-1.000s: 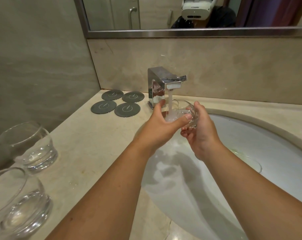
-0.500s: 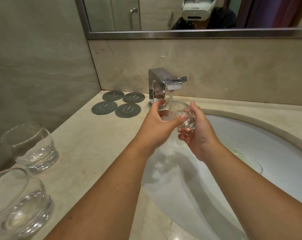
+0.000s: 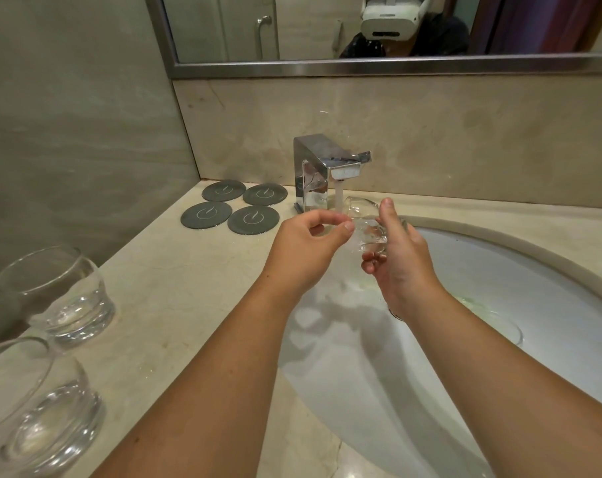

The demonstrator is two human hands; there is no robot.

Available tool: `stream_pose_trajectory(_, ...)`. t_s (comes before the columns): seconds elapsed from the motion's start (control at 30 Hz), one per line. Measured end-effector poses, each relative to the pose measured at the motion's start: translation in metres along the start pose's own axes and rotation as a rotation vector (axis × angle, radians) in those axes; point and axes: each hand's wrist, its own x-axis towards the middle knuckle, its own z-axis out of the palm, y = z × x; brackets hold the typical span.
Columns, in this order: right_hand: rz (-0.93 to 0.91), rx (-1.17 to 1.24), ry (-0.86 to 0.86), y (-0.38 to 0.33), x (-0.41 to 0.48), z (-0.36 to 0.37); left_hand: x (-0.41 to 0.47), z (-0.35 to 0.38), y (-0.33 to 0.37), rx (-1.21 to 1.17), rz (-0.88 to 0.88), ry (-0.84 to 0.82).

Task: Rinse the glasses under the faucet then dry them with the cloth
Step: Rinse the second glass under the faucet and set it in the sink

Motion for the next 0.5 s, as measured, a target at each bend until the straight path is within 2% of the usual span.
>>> stream_pose_trajectory(0.17,0.0,-0.011,-0.007,-0.0003,-0.0001,0.0003,-0.0009,0.0,0.0023,-0.082,-0.04,-0.072)
stream_pose_trajectory(0.5,-0.021,-0.001,-0.035,0.0006,0.0009,0.0,0.0002,-0.0007,0.0038,-0.121,-0.084,-0.044)
